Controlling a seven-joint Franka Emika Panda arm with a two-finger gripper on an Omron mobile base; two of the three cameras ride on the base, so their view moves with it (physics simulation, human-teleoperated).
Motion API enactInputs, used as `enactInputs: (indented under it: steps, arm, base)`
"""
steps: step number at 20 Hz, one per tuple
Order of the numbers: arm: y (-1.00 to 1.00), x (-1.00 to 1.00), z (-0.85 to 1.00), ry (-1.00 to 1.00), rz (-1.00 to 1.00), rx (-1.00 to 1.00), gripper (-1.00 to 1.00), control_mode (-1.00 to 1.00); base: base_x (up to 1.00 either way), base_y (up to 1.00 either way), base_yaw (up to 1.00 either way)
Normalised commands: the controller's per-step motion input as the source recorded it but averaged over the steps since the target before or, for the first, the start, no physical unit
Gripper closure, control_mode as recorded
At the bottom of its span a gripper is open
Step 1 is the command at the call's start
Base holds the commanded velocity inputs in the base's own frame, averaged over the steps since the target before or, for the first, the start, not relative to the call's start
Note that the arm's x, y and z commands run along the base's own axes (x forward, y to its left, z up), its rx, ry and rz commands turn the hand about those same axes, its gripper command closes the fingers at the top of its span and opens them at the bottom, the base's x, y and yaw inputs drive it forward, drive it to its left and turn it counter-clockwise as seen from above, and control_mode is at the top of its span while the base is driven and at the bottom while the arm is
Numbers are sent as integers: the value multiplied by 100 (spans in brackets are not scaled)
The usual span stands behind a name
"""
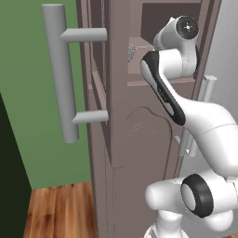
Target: Open the cabinet and setup a tea strainer by placing it in the bowl upright.
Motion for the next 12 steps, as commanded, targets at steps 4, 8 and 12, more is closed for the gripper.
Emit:
enactInputs:
  steps: [4,8,12]
  arm:
    - [0,35,0,4,0,0,-100,-100]
    - [0,34,0,4,0,0,-100,-100]
    - [0,35,-1,5,0,0,-100,-100]
  base:
    - [0,0,0]
    - [0,0,0]
    - [0,0,0]
